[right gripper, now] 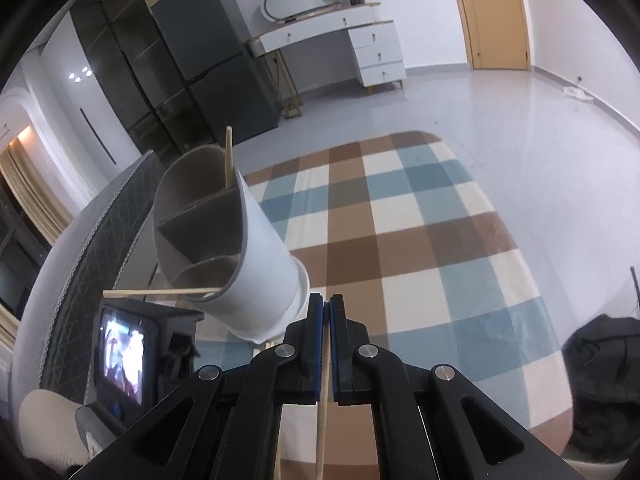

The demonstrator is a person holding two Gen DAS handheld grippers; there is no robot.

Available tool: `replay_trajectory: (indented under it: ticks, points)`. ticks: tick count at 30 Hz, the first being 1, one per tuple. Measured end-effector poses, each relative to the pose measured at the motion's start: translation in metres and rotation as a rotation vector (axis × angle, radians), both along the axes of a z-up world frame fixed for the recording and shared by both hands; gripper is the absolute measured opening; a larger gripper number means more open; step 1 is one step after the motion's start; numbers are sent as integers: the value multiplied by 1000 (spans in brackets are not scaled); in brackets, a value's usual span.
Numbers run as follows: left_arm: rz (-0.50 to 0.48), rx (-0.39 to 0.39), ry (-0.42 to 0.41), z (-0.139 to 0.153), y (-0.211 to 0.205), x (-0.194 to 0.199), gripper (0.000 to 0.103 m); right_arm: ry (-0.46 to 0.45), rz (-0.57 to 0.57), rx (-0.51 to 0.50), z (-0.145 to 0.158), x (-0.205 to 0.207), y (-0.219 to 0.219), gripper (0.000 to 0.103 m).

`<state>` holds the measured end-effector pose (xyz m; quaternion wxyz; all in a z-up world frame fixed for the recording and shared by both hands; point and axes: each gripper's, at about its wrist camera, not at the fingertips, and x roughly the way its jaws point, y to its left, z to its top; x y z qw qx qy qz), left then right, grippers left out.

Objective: Organize utensils
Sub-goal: 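Grasp a chopstick from the pile with the left tool while the right tool holds its chopstick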

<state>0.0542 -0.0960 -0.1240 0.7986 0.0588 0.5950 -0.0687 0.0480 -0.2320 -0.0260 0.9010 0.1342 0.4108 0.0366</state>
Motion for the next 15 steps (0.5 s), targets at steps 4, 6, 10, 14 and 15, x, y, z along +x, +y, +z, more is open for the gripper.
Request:
replay_trajectory:
  ticks: [4, 6, 10, 14, 15]
  points:
    - [42, -81, -67, 20, 16, -4, 1, -25, -10, -3, 7, -9, -1, 3]
    - [46, -127, -112, 34, 22, -13, 1, -38, -9, -1, 10, -14, 0, 3]
    - [18, -175, -252, 68, 24, -36, 1, -85, 4, -11, 19, -27, 4, 3]
    - [-1, -217, -372, 98, 26, -52, 1, -130, 22, -30, 29, -39, 10, 3]
    - [-3, -217, -392, 103, 24, -50, 1, -139, 27, -32, 30, -42, 10, 3]
